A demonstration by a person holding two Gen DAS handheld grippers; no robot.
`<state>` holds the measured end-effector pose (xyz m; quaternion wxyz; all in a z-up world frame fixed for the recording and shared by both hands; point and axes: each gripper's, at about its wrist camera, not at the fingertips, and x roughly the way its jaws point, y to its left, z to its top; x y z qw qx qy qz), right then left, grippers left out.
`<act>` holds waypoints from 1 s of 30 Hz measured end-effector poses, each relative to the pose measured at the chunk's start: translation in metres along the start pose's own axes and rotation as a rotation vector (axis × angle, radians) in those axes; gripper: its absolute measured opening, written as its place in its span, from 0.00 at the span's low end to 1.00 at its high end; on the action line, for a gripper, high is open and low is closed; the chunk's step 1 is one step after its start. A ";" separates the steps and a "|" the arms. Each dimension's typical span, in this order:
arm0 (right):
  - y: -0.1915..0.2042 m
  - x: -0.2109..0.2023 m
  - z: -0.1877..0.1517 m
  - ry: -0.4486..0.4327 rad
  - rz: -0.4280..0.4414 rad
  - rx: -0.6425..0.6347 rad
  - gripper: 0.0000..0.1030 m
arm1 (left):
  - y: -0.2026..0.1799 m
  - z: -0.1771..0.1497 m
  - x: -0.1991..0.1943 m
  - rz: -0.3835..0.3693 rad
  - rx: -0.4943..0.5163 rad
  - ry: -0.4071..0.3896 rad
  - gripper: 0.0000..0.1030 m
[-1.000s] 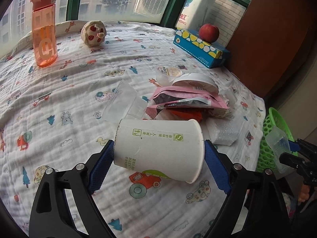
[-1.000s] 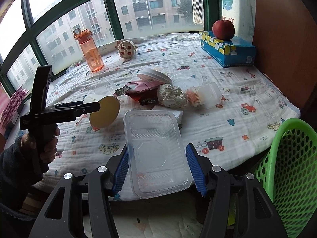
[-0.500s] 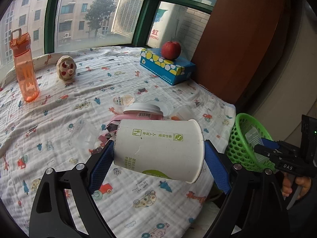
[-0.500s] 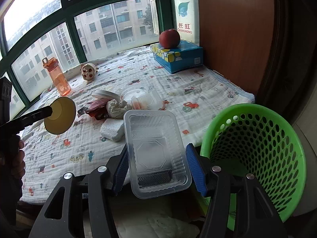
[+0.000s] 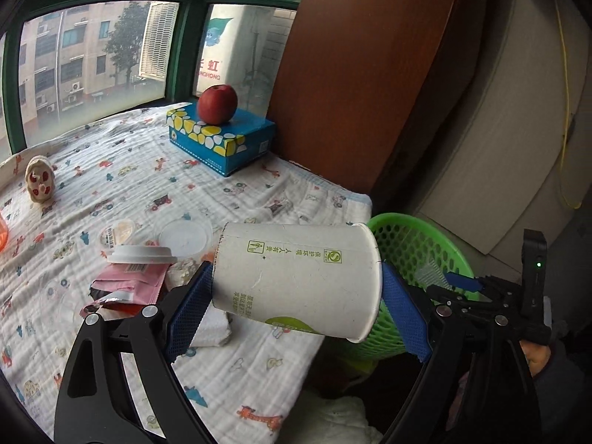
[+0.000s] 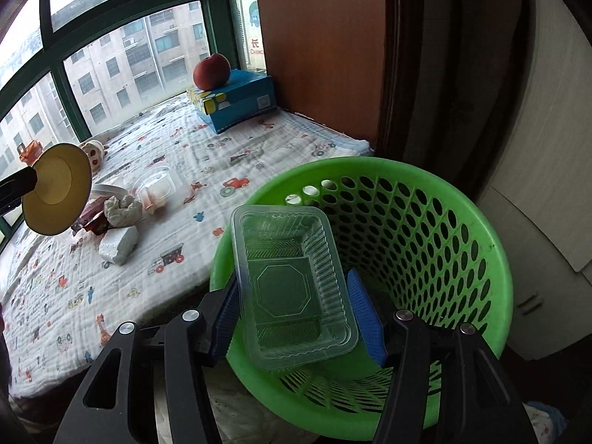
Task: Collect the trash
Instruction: 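Carry the tray over the green basket and open the right tool while the left carries the cup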
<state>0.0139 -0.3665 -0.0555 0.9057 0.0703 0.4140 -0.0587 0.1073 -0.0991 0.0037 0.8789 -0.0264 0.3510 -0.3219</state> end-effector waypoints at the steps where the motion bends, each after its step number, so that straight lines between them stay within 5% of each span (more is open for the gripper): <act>1: -0.004 0.001 -0.001 0.003 -0.006 0.003 0.53 | -0.007 0.003 0.003 -0.008 0.011 0.001 0.84; 15: -0.044 0.002 -0.016 0.010 -0.045 0.066 0.59 | -0.086 0.017 0.056 -0.086 0.129 0.057 0.84; 30: -0.075 -0.042 -0.034 -0.062 -0.108 0.128 0.71 | -0.138 0.005 0.101 -0.113 0.203 0.146 0.84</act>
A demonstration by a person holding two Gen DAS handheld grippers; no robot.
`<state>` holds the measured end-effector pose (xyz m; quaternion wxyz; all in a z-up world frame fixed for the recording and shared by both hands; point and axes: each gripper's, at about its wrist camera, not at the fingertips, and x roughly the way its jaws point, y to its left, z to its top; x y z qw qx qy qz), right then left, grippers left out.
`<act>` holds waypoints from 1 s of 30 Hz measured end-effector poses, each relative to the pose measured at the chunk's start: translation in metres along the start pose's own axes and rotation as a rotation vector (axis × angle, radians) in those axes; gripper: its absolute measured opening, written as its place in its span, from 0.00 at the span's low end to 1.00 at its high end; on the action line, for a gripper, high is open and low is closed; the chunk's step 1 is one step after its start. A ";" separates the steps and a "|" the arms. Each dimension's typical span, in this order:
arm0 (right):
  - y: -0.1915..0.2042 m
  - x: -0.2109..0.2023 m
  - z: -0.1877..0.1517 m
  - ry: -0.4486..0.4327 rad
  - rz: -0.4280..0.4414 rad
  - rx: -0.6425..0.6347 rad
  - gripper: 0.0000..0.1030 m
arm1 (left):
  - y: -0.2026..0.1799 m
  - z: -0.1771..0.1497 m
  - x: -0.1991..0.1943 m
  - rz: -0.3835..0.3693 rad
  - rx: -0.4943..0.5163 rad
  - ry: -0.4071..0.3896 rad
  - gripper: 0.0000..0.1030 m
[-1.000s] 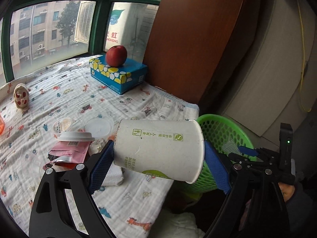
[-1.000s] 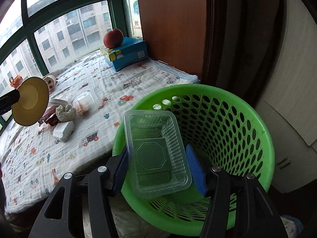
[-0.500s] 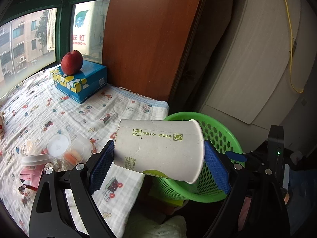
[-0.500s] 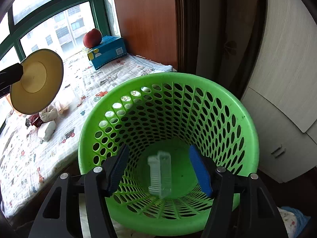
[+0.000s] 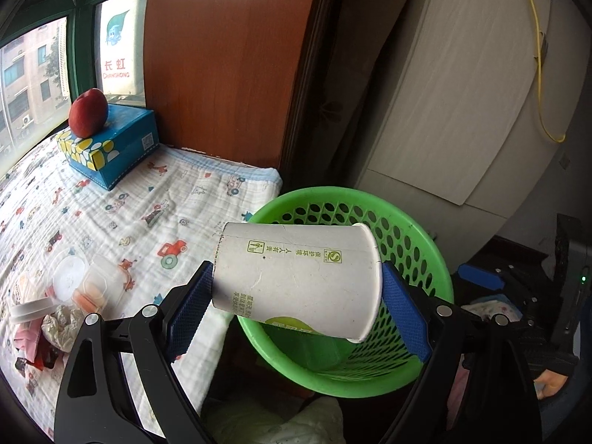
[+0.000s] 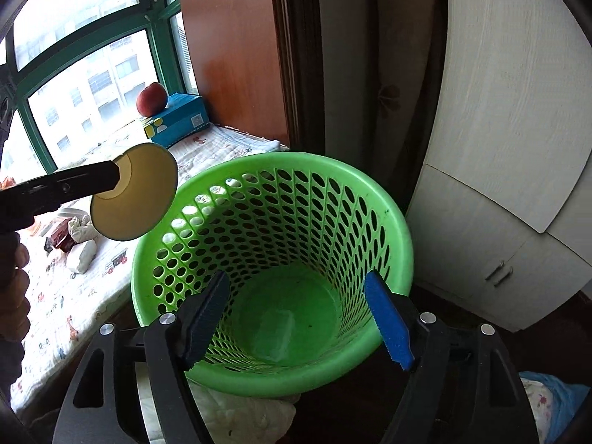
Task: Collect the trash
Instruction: 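Carry the tray over the green basket and open the right tool while the left carries the cup, then open the left tool to drop the paper cup into the green basket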
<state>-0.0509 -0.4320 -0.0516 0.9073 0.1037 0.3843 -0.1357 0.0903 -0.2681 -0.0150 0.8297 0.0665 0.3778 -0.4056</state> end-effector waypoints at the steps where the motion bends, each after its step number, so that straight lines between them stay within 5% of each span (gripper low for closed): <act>1: -0.002 -0.001 -0.001 -0.001 -0.003 0.005 0.71 | -0.003 0.000 0.003 0.000 0.004 0.008 0.84; 10: -0.014 -0.010 -0.008 -0.007 -0.006 0.039 0.74 | -0.017 -0.007 0.020 -0.017 0.020 0.067 0.86; 19: -0.005 -0.015 -0.006 -0.019 0.006 0.033 0.76 | -0.011 -0.009 0.006 -0.003 0.009 0.042 0.90; 30: 0.026 -0.017 0.003 -0.033 0.052 -0.010 0.79 | 0.027 -0.017 -0.037 0.112 -0.044 -0.018 0.90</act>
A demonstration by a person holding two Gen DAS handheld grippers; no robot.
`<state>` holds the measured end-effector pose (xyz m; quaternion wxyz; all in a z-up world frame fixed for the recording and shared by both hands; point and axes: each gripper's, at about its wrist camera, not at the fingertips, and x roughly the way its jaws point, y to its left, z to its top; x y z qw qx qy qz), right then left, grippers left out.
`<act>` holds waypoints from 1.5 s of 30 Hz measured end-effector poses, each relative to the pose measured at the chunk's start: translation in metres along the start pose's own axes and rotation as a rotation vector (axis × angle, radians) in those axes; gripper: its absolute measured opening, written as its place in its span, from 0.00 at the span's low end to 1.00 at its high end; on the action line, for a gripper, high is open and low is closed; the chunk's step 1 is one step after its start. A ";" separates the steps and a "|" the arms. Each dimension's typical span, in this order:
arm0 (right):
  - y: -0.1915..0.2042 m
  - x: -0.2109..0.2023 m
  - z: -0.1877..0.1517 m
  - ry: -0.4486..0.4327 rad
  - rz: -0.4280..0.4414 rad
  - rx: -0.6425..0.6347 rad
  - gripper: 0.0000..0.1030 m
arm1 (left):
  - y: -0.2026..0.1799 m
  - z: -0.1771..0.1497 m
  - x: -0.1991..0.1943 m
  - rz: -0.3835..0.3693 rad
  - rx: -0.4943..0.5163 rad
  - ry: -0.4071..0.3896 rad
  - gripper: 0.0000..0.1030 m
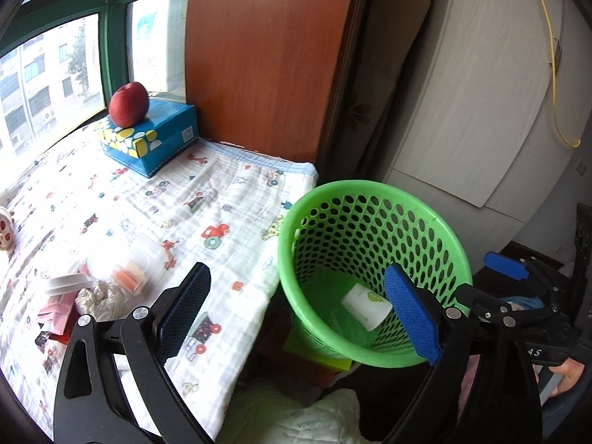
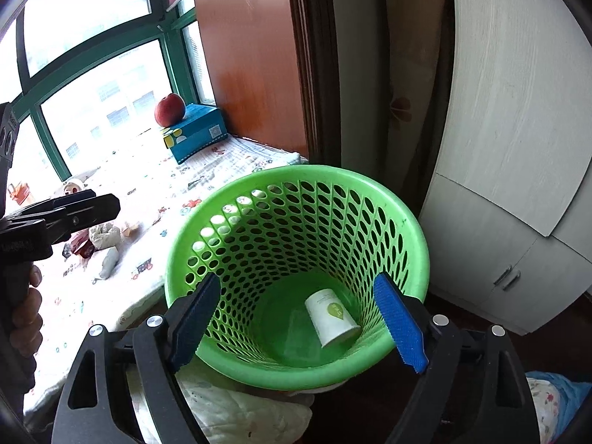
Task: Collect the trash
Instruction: 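Open the left tool to drop the paper cup into the green basket, then grasp the clear plastic cup with the left tool while the right tool approaches the foam block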
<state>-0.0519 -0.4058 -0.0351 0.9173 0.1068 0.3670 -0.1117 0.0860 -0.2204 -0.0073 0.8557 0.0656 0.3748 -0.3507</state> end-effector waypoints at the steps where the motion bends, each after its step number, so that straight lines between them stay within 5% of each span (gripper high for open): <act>1: 0.003 0.001 0.001 0.000 0.006 -0.005 0.79 | 0.006 -0.001 -0.003 0.008 -0.009 -0.002 0.90; 12: 0.048 0.011 0.011 0.006 0.074 -0.070 0.80 | 0.076 -0.019 -0.035 0.133 -0.123 -0.034 0.90; 26: 0.110 0.029 0.019 0.033 0.165 -0.157 0.80 | 0.187 -0.066 -0.084 0.385 -0.254 -0.066 0.90; 35: 0.159 0.046 0.020 0.068 0.221 -0.223 0.80 | 0.252 -0.110 -0.092 0.547 -0.279 -0.003 0.89; 45: 0.210 0.066 0.017 0.110 0.248 -0.286 0.80 | 0.290 -0.140 -0.066 0.581 -0.283 0.085 0.84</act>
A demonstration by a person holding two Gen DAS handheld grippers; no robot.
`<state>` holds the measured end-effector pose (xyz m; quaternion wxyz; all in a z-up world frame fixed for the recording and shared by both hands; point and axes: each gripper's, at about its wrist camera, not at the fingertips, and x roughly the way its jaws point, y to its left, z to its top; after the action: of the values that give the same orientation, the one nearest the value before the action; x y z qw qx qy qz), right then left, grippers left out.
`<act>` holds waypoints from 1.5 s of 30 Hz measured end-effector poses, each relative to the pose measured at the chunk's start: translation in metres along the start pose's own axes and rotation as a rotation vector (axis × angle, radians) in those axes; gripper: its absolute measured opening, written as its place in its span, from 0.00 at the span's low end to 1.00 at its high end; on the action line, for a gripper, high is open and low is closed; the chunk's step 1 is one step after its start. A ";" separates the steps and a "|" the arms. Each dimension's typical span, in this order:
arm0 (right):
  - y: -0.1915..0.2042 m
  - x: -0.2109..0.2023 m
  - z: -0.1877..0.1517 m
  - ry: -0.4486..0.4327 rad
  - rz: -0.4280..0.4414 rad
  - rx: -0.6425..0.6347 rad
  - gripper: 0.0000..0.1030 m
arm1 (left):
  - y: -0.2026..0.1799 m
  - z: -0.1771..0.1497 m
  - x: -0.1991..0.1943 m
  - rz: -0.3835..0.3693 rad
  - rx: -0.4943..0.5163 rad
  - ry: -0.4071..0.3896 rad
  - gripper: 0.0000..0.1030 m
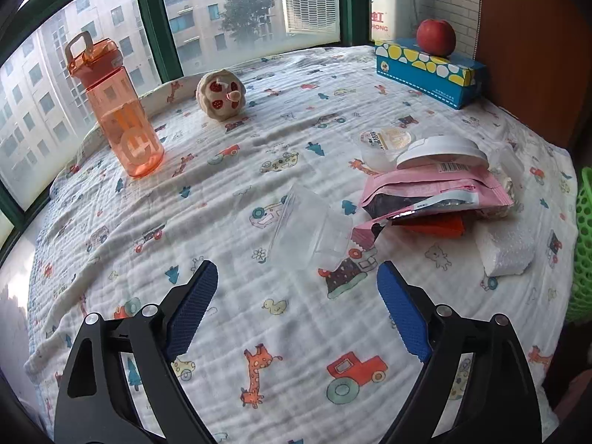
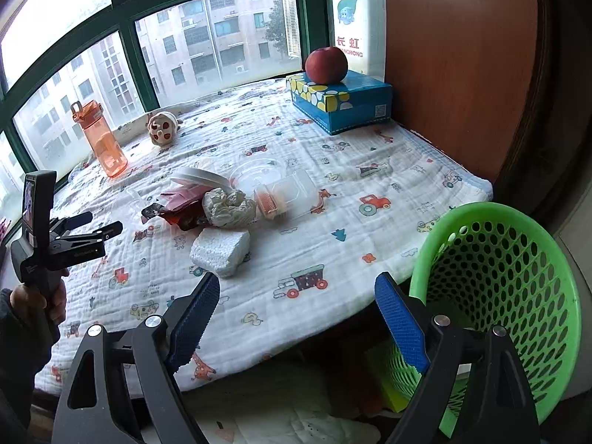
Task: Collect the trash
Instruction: 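Grasp the clear plastic cup with the left tool while the right tool approaches the foam block, then grasp the white foam block with the right tool while the left tool holds the clear cup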
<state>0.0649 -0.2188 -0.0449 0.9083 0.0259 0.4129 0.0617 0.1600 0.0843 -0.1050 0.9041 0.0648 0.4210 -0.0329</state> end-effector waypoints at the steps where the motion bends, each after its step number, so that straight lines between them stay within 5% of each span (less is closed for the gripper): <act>1: 0.003 0.003 0.001 0.004 0.001 -0.004 0.80 | 0.001 0.000 0.004 0.001 0.002 0.005 0.84; 17: 0.040 0.042 0.010 0.063 0.019 -0.019 0.80 | 0.005 0.001 0.036 -0.010 -0.004 0.038 0.76; 25: 0.050 0.061 0.011 0.086 0.022 -0.004 0.80 | 0.001 0.004 0.041 -0.039 0.004 0.042 0.52; 45: 0.079 0.136 0.014 0.180 0.025 0.073 0.78 | 0.032 0.006 -0.005 -0.089 -0.089 -0.026 0.52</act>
<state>0.1568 -0.1225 -0.1296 0.8651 0.0586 0.4945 0.0602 0.1648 0.1156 -0.0950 0.9092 0.0054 0.4127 -0.0552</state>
